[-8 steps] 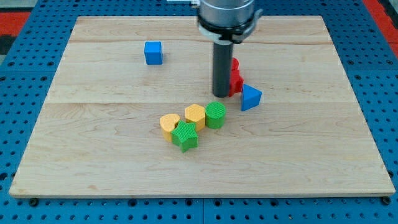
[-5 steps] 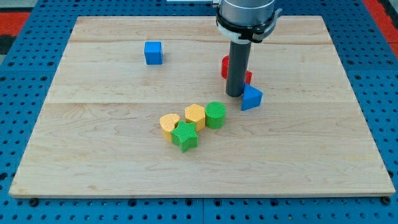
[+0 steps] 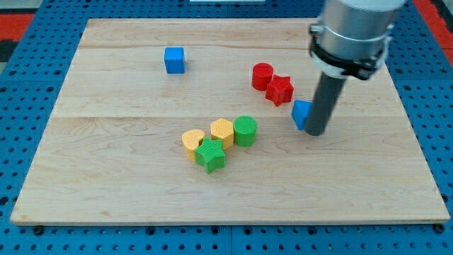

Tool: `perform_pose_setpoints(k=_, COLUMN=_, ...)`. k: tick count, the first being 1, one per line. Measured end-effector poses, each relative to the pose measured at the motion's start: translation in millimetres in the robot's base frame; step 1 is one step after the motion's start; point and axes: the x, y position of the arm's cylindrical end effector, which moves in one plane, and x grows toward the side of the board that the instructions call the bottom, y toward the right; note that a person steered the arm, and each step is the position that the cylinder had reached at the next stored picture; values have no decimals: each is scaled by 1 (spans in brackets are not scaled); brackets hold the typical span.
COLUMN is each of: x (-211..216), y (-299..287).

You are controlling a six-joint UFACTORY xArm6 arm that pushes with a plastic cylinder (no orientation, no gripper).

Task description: Push blue blocks into red blocks

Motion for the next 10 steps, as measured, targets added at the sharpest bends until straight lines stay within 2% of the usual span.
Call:
perform_pose_setpoints(k=2, x=-70, y=-21)
perform_pose_setpoints(k=3, x=-83, y=-30)
perform_pose_setpoints(k=4, x=-67, y=-34)
perform_pose_setpoints(k=5, x=-67, y=-98)
perform_pose_setpoints(k=6, x=-87, y=-214)
perform_pose_setpoints(k=7, x=-132, y=-271)
perform_pose_setpoints(k=8, x=-161, y=-250)
perform_pose_setpoints(k=10, x=-135, y=-153)
